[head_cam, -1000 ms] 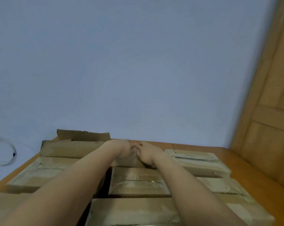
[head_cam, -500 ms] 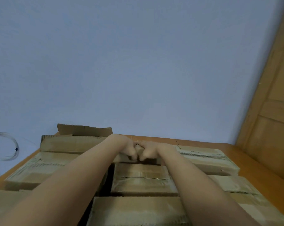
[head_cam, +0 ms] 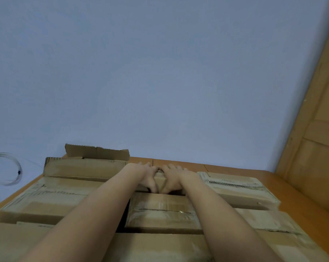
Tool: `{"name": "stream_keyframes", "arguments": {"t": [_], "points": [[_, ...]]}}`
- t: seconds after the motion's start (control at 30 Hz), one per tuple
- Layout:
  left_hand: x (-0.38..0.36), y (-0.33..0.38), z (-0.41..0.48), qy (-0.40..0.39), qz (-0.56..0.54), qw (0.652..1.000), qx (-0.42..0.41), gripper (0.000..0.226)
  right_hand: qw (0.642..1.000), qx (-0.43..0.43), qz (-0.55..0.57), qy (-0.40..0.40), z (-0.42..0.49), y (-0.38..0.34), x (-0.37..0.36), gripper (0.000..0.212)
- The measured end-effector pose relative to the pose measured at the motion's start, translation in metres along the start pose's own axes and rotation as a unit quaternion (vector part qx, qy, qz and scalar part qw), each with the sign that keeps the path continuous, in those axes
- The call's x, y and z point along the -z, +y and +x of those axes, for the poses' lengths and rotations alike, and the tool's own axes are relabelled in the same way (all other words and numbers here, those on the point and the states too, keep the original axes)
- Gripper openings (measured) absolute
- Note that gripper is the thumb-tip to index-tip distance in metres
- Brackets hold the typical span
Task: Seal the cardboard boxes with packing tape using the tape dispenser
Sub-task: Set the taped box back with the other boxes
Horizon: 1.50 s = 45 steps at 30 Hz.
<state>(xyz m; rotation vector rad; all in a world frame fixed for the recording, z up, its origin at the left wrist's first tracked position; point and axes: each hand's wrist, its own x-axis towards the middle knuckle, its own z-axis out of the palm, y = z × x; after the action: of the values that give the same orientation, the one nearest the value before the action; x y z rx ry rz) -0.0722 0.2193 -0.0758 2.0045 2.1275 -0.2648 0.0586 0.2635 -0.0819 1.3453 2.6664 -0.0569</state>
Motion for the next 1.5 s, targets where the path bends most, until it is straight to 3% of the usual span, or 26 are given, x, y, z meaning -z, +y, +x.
{"name": "stream_keyframes", "arguments": {"t": [0.17,0.37,0.77,0.97,1.5], "points": [[-0.006,-0.002,0.002,0.017,0.025,1.0,-0.009,0.106,0.999,-0.007,0.021,-0.029,-0.002,-0.003,0.003,0.088],[-0.011,-0.003,0.0,0.042,0.027,0.998,-0.037,0.105,0.999,0.019,0.042,-0.009,-0.004,0.001,-0.004,0.084],[0.032,0.016,-0.036,0.256,0.107,0.96,-0.045,0.109,0.978,0.005,-0.058,0.198,-0.045,0.015,0.046,0.1],[0.086,0.024,-0.099,0.336,0.149,0.929,-0.038,0.111,0.962,0.001,-0.053,0.269,-0.109,-0.001,0.106,0.103],[0.13,0.039,-0.329,0.38,0.191,0.904,-0.05,0.105,0.933,0.076,-0.133,0.327,-0.295,-0.077,0.18,0.104]]}}
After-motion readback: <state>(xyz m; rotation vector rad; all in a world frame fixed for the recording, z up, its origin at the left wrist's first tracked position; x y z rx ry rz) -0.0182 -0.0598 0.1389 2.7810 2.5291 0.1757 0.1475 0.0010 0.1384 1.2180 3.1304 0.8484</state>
